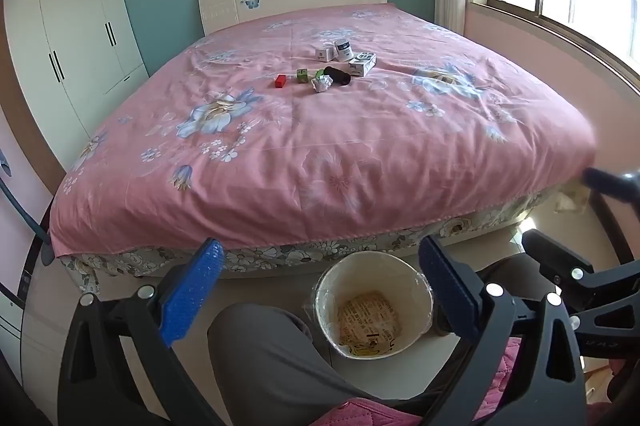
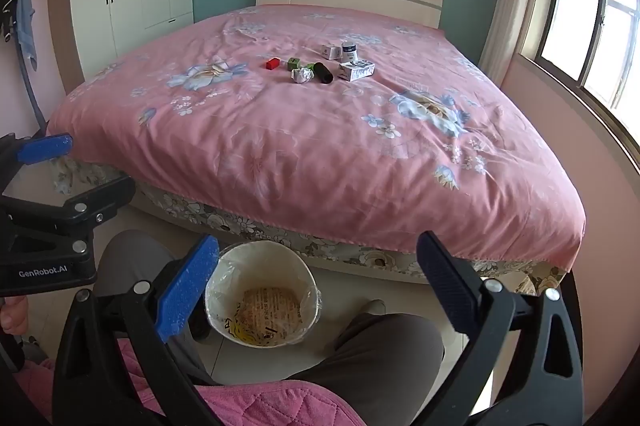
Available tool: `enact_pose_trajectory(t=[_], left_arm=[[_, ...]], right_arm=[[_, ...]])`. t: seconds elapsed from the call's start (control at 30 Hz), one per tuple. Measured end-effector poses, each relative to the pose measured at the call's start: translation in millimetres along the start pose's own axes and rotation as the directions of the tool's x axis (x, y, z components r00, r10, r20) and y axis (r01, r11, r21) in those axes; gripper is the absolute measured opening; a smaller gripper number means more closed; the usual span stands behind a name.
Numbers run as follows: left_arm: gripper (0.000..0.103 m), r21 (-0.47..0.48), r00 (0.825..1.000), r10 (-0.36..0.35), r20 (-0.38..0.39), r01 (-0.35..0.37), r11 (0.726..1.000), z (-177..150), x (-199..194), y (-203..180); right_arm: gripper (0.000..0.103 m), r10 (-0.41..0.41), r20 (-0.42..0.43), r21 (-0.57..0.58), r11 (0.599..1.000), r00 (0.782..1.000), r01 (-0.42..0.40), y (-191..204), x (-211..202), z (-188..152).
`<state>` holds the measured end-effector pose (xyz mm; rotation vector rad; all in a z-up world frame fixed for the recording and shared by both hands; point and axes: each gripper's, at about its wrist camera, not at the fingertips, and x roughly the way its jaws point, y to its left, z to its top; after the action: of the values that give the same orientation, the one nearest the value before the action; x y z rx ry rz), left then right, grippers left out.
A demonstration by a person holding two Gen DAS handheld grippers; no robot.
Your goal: Collect trash
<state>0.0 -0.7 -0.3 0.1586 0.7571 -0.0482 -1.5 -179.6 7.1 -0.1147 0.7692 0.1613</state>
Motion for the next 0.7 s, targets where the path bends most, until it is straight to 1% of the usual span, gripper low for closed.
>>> enact_pose_trajectory(t=[0.13,0.23,0.37,0.4,0.47,0.7], left_arm=[[0.099,-0.003,1.000,0.012,0.000,-0.012,1.000,0.1,-1.0,-1.4],[0.099,-0.012,1.000,0.000,-0.006,-0.001,1.000,0.2,-0.6,0.5],[0.099,-0.012,1.000,0.003,-0.006,-0.003,1.000,0.2,-0.9,0.1],[0.099,-0.013,1.000,0.002,-0.007,-0.002,1.000,-0.8,0.7,6.9],[0.099,-0.012,1.000,0.003,-0.006,-0.003,1.000,-1.3,0.4,7.8],[0.099,-0.011,1.000,0.004,-0.007,-0.004,1.000,-0.2,0.6,6.1]], right_arm=[[0.097,-0.003,0.000,-0.002,1.000,1.000,0.003,-0.3,-0.3,-0.1],[0.097,-0.004,0.001,-0.002,1.000,1.000,0.004,0.2,-0.4,-0.3],[0.097,0.001,0.002,0.000,1.000,1.000,-0.001,-0.9,-0.7,-0.2],[0.097,0.001,0.002,0.000,1.000,1.000,-0.001,-0.7,-0.8,-0.1],[0.097,0.001,0.003,0.001,1.000,1.000,-0.001,-0.6,-1.0,0.0],[0.097,0.002,0.003,0.000,1.000,1.000,-0.002,0.9,-1.1,0.4]])
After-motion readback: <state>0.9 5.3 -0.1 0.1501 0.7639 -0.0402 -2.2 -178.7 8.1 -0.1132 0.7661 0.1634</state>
